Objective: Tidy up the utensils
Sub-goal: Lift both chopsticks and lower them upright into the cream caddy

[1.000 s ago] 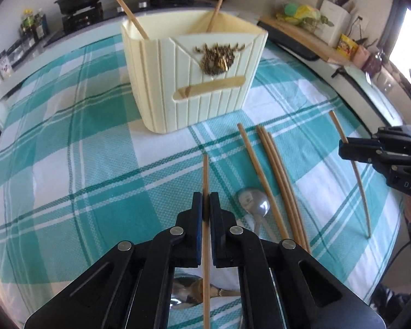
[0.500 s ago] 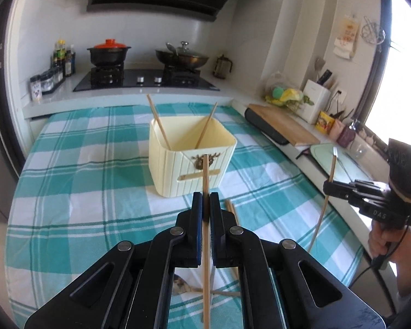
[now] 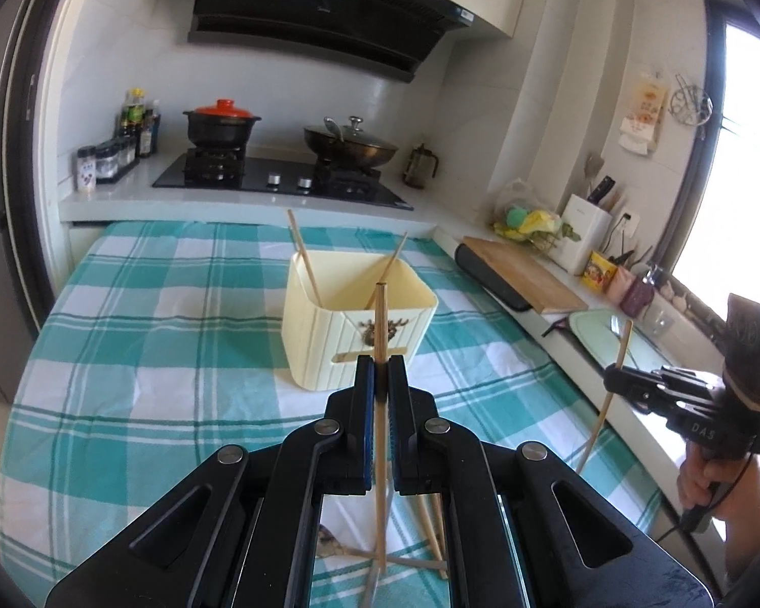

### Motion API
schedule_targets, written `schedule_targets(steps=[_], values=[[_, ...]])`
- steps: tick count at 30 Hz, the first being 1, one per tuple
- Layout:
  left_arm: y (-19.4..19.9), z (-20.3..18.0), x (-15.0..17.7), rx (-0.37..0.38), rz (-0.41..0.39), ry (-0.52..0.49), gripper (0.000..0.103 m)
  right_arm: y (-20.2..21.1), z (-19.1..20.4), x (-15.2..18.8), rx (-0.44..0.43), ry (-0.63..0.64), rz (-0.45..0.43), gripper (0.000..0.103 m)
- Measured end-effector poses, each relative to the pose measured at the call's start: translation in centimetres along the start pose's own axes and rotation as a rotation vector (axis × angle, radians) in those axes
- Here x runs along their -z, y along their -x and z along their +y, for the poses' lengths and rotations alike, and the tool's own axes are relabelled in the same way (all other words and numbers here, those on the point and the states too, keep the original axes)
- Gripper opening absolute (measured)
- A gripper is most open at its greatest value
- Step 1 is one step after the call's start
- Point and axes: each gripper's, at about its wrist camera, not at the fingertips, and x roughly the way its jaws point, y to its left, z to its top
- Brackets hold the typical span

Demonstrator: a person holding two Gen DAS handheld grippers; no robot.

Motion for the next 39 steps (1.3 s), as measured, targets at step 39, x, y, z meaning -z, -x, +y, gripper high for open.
schedule_targets(steps=[39], values=[[0.9, 0.0, -9.8, 0.025, -0.119, 0.025, 0.002, -2.6, -2.4, -9.1, -0.004, -0.044, -0.099, 0.007]])
